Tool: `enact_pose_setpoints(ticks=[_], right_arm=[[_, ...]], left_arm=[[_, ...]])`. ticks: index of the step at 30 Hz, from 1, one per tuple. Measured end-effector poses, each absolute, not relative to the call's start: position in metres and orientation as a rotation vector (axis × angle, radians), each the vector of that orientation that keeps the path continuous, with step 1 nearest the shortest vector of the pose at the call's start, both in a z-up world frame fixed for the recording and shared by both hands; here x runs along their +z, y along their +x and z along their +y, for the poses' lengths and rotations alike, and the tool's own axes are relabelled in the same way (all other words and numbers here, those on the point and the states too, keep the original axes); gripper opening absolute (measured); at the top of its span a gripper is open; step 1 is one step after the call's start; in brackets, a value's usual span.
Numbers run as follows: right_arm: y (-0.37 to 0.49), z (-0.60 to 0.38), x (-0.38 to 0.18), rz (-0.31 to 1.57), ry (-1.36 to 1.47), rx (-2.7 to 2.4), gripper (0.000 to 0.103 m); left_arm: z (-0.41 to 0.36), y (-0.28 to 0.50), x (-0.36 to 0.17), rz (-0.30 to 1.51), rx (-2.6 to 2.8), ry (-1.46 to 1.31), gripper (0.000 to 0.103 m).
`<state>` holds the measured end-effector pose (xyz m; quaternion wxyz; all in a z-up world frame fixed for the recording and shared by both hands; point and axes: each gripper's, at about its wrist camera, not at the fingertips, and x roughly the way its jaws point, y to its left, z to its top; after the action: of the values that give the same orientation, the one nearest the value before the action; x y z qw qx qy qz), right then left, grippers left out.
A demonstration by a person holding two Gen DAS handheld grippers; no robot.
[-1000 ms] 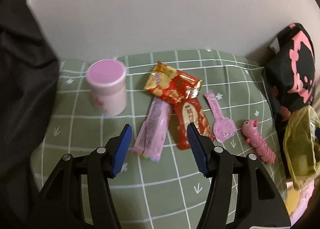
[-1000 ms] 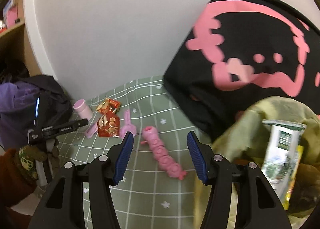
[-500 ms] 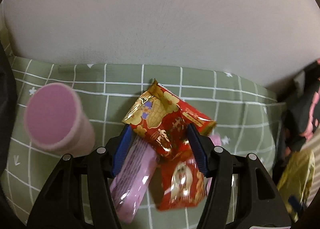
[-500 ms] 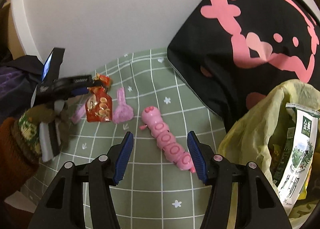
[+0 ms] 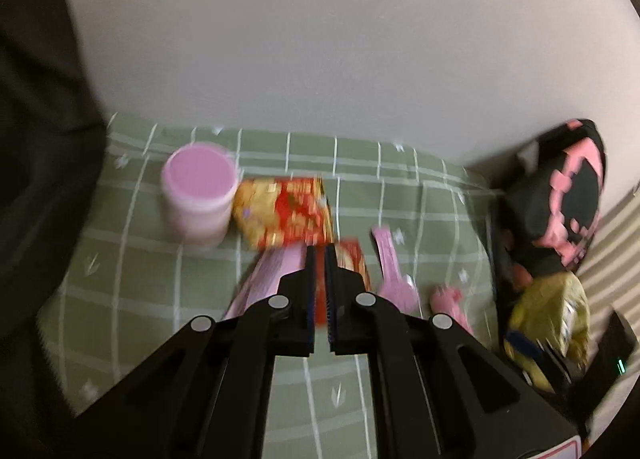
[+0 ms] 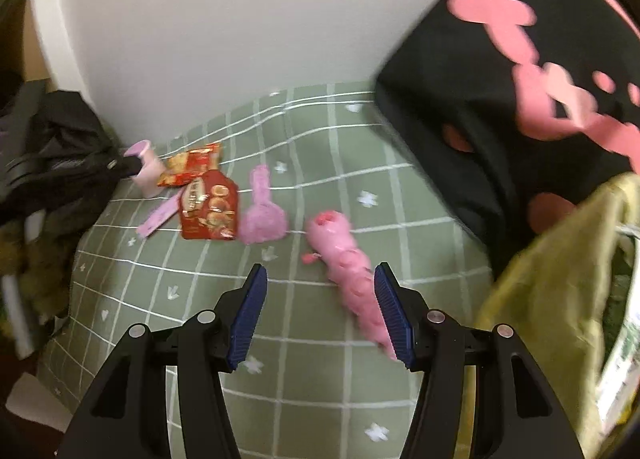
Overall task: Collect trash
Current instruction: 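Grasp the red-gold snack packet with the right tool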
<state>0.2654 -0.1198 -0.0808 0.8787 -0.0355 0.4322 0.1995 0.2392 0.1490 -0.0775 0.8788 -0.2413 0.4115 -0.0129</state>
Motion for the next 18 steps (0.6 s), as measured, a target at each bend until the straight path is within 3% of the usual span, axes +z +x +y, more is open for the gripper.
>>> enact_pose_setpoints(ticks=[6,10,18], right_arm=[[0.286,-0.062,-0.083,0.881,-0.135,0.542,0.053],[0.315,-0.005,-0.085,0.858,-0.179,0.666,0.053],[0.383,0.063,-0.117,0.928,-0.125,0.618,0.053]], left_arm=[[0.165,0.191,-0.086,0.912,-0.007,-0.476,0.005],[0.182,0.166,-0.093,0.932,0.03,-0.453,0.032],[0.213,0.144,-0.095,0.918,0.145,-0.417,0.034]])
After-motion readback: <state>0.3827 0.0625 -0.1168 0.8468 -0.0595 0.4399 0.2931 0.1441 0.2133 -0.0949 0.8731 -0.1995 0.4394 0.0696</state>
